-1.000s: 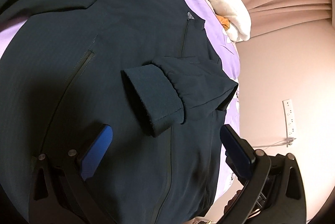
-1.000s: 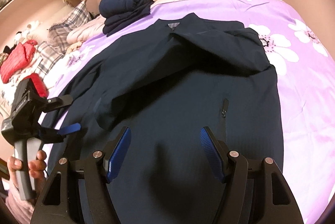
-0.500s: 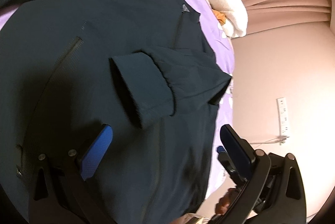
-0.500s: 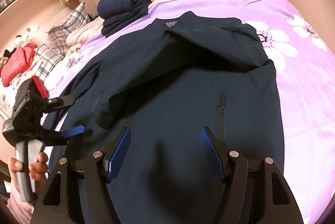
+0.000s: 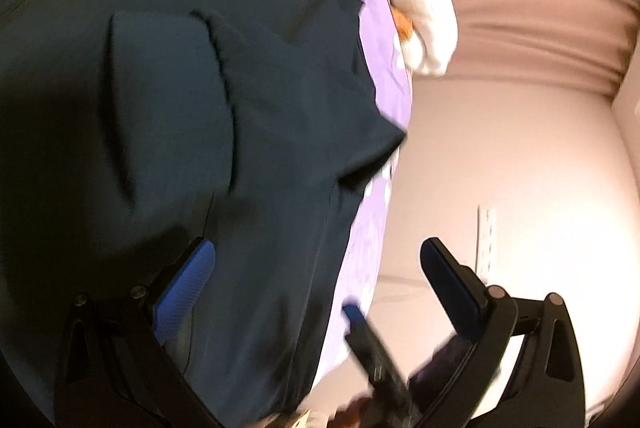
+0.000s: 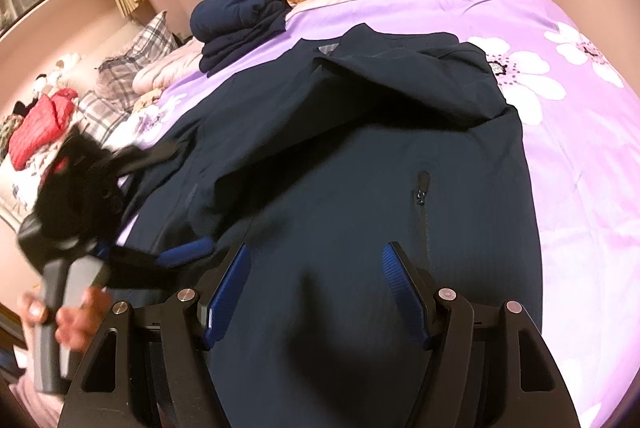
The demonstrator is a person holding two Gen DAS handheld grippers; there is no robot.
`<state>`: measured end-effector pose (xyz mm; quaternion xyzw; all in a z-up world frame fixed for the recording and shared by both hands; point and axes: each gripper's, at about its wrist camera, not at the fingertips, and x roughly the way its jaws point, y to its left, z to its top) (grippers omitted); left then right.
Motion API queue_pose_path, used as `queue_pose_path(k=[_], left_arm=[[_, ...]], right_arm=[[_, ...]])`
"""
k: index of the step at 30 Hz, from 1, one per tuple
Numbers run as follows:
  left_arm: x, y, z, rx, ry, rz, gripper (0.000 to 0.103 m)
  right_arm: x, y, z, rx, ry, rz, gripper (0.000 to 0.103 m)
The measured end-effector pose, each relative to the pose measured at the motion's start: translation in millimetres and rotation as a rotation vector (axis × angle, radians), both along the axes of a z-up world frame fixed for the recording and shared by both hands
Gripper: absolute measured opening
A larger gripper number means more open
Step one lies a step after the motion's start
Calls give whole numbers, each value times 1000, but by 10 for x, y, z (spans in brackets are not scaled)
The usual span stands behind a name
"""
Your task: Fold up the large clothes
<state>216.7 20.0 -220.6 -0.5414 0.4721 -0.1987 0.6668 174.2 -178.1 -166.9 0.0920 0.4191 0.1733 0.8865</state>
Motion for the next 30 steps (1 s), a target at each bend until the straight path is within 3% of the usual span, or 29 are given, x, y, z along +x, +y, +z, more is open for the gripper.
queue_pose_path(k=[2, 5, 7, 8, 10, 11, 15, 23, 30], left_arm=[[73, 42, -70, -35, 21, 66, 101], [105, 174, -120, 6, 64, 151, 95], [109, 253, -157, 67, 89, 195, 72], [122, 283, -168, 107, 96, 195, 65], [162, 304, -194, 156, 101, 174, 35], [179, 307, -203, 184, 105, 165, 30], [164, 357, -150, 279, 65, 153, 22], [315, 485, 150, 503, -45, 139, 21], [574, 695, 556, 621, -160, 149, 21]], right_arm=[[-3, -2, -5, -2, 0, 5, 68], [0, 18, -31, -10, 6, 11, 68], [9, 28, -53, -18, 4, 17, 68], [20, 34, -69, -23, 4, 21, 68], [49, 52, -100, -36, 12, 29, 68], [74, 64, -116, -46, 22, 32, 68], [115, 123, -114, -58, 39, 36, 68], [154, 228, -83, -53, 41, 38, 68], [208, 306, -77, -35, 49, 44, 68]])
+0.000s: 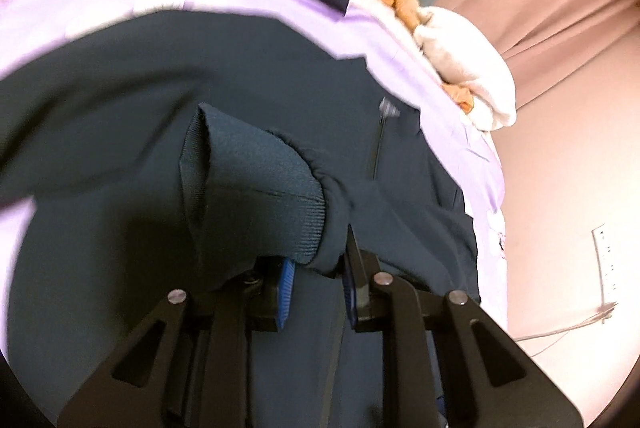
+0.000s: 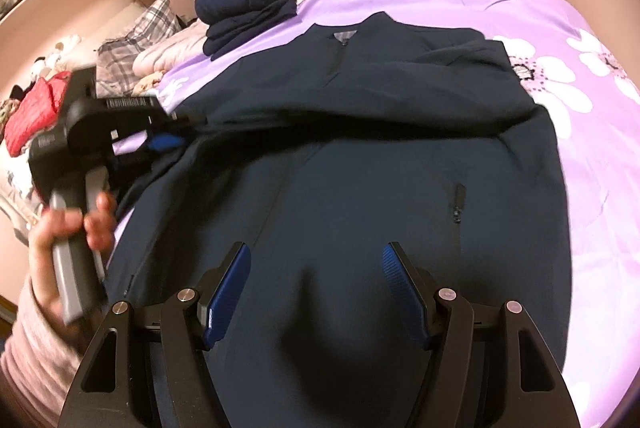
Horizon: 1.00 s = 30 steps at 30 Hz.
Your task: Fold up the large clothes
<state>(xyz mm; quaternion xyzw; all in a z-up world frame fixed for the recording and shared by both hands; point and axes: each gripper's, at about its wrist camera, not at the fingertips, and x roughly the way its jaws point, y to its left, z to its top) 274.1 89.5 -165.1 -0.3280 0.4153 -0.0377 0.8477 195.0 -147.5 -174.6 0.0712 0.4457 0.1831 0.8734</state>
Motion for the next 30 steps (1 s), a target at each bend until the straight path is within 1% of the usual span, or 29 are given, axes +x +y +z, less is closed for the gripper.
queue_pose_path(k=[2, 4, 6, 7, 8, 9, 11, 13, 14, 15, 16, 17, 18, 21, 23, 26, 28, 30], left_arm=[[59, 50, 104, 63, -33, -12, 21], [154, 82, 75, 106, -27, -25, 21], [311, 109, -92, 115, 28, -47, 22], [350, 136, -224, 129, 69, -45, 25], [340, 173, -319, 137, 102, -47, 25], [346, 199, -456, 141, 139, -46, 26], [304, 266, -662, 113, 184, -38, 30], [258, 313, -730, 77, 180, -38, 34], [253, 333, -719, 67, 175, -40, 37], [223, 363, -698, 61, 169, -48, 47], [183, 385, -669, 63, 162, -57, 63], [142, 411, -627, 68, 151, -61, 69], [110, 428, -581, 71, 140, -62, 71], [-33, 539, -461, 77, 124, -76, 71], [-151, 618, -375, 69, 100, -72, 71], [-227, 606, -222, 60, 42, -92, 71], [-239, 519, -136, 60, 12, -128, 71], [-169, 384, -96, 62, -8, -167, 71]], right_arm=[[27, 23, -43, -10, 12, 3, 68], [44, 37, -70, -15, 20, 2, 68], [50, 35, -83, -8, 24, -4, 68], [51, 25, -88, -1, 25, -10, 68], [51, 17, -86, 3, 27, -14, 68], [51, 2, -90, 10, 31, -18, 68], [54, -40, -98, 22, 43, -23, 68], [60, -75, -90, 22, 53, -32, 68], [68, -101, -82, 22, 57, -41, 68], [54, -132, -68, 25, 59, -50, 68], [53, -173, -53, 32, 59, -57, 68], [53, -237, -30, 46, 62, -70, 68], [45, -293, -15, 59, 64, -79, 68], [83, -529, 56, 116, 63, -130, 70], [115, -686, 67, 160, 68, -164, 75], [273, -961, 25, 287, 90, -226, 75], [400, -1076, -37, 358, 99, -261, 75], [563, -1133, -112, 439, 114, -293, 75]])
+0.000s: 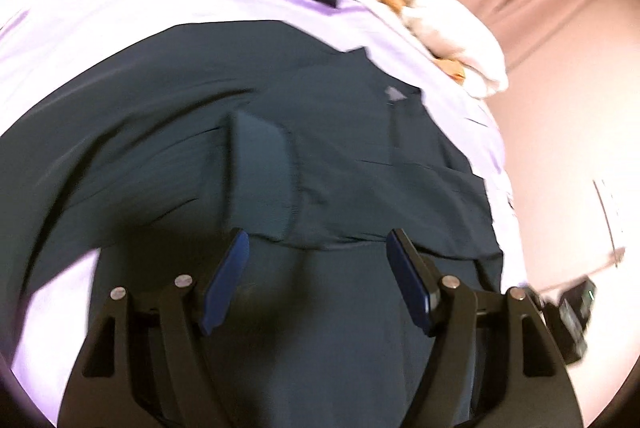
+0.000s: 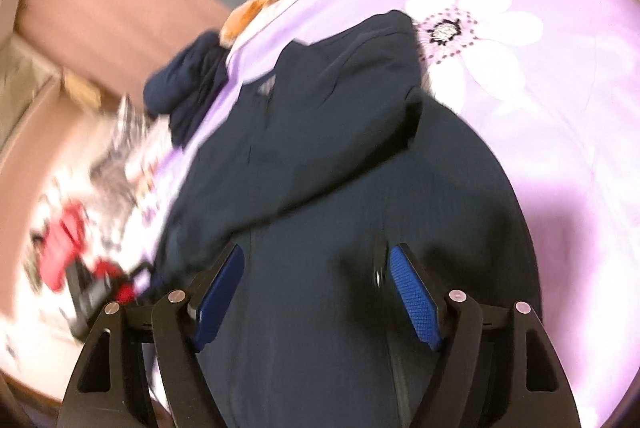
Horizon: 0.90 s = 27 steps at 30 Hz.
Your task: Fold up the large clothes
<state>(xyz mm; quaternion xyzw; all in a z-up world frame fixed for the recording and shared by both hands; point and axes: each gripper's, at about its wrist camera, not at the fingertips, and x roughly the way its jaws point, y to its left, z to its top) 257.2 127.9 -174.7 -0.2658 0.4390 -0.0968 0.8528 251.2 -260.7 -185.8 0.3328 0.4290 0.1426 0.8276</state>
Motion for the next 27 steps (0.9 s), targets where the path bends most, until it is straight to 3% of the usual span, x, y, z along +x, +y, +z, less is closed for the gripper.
queue_pose_path(k=[2, 5, 7, 9, 11, 12, 16, 18, 21, 22, 25, 27], left_arm=[[108, -107, 4, 7, -8, -15, 71], [281, -197, -10, 5, -14, -17, 71], [393, -234, -30, 3, -9, -12, 71], [520, -291, -37, 4, -13, -19, 71], [661, -362, -99, 31, 8, -29, 71], [709, -382, -140, 37, 21, -33, 71], [849, -488, -329, 64, 60, -46, 71], [896, -546, -429, 72, 80, -62, 71], [924, -560, -543, 96, 101, -64, 71], [919, -550, -535, 101, 96, -67, 71], [873, -457, -458, 108, 103, -69, 71], [806, -354, -348, 118, 81, -67, 71]], right_arm=[[219, -26, -101, 77, 17, -27, 75], [532, 1, -211, 68, 46, -103, 75], [673, -42, -277, 119, 53, -165, 74], [758, -136, -361, 218, 46, -229, 57], [755, -248, -419, 242, 50, -316, 9], [725, -309, -421, 247, 39, -351, 7], [490, -697, -480, 311, -28, -523, 5], [529, -805, -614, 366, 9, -494, 6], [552, -811, -702, 372, 64, -436, 6], [532, -823, -659, 363, 67, -423, 13], [464, -917, -517, 345, 90, -392, 50], [342, -1024, -379, 294, 85, -414, 58]])
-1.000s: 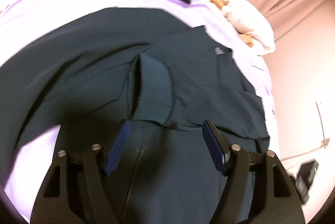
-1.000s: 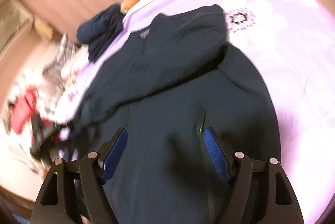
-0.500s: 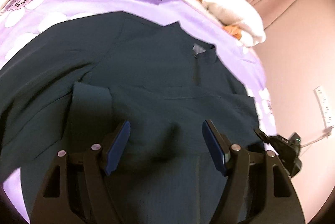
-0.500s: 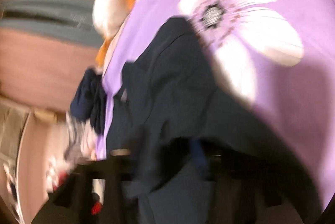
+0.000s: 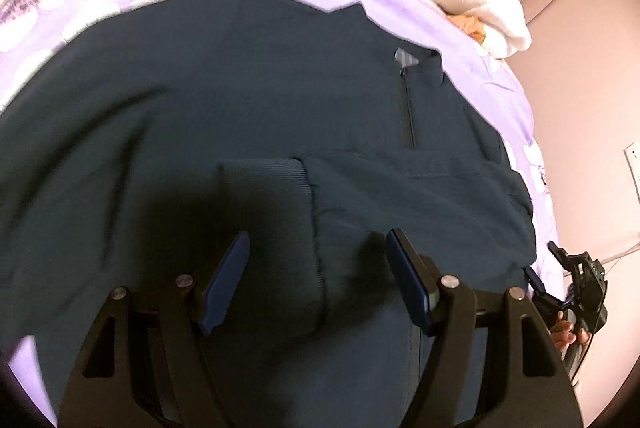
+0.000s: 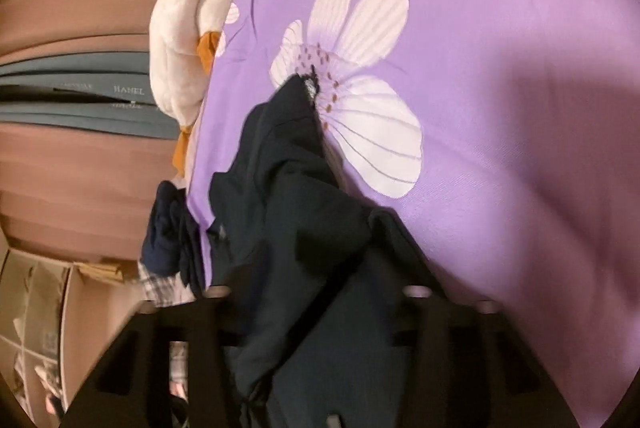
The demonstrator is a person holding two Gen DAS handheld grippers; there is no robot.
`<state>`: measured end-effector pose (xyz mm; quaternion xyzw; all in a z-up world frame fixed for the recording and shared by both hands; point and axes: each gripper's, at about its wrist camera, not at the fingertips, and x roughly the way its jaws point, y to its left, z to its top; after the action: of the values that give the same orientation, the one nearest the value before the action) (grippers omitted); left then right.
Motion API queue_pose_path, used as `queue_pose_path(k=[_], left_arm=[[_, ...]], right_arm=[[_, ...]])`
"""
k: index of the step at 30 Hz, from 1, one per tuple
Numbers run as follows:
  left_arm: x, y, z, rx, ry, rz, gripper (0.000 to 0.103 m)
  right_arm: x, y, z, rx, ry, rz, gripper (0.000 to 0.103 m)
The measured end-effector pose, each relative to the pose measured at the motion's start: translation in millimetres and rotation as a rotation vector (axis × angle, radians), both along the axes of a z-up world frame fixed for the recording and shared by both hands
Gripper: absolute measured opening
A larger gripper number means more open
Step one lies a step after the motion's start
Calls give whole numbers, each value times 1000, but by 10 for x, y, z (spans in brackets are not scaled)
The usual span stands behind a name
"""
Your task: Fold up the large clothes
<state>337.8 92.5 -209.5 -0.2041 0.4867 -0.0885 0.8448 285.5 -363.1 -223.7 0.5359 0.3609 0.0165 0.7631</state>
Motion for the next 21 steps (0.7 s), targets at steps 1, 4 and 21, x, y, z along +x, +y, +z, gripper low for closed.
queue_pose_path(k=[1, 4, 21], left_arm=[[-32, 44, 67, 11, -14, -1, 71], [-70, 49, 246, 2, -57, -30, 71], [-209, -817, -263, 103, 51, -362, 21]], right_arm=[[-43, -36, 83, -61, 8, -6, 58], [-76, 24, 360, -255, -32, 29, 58], [1129, 740, 123, -717, 131, 283, 11]])
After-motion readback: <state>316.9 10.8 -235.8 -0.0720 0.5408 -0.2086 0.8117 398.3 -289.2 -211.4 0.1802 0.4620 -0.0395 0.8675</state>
